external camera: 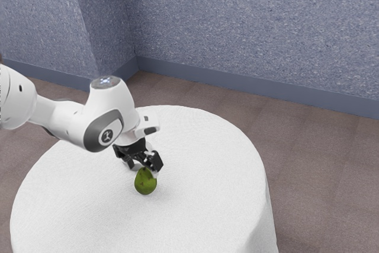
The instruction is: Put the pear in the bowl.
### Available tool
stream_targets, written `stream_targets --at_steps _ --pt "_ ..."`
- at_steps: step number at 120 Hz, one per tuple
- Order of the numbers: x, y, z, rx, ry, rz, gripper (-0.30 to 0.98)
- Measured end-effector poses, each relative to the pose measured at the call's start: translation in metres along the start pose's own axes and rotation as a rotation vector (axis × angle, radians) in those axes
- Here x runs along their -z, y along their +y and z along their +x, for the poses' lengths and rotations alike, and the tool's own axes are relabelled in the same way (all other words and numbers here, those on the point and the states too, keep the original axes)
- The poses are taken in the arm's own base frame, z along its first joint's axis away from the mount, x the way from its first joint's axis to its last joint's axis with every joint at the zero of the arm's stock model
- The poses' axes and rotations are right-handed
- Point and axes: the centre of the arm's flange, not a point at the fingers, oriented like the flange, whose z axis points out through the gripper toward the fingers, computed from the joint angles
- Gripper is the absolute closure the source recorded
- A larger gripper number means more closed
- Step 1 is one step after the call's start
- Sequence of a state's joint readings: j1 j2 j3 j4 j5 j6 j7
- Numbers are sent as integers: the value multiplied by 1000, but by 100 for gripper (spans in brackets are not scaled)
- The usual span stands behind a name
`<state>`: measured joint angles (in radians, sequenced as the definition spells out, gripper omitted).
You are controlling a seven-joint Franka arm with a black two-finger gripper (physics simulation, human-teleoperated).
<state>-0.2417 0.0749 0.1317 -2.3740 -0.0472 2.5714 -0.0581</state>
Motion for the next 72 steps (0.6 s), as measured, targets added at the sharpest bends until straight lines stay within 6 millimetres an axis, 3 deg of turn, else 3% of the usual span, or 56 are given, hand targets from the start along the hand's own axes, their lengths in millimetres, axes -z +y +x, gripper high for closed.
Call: stream_targets --at_steps 72 --pt "-48 2 2 8 -59 20 1"
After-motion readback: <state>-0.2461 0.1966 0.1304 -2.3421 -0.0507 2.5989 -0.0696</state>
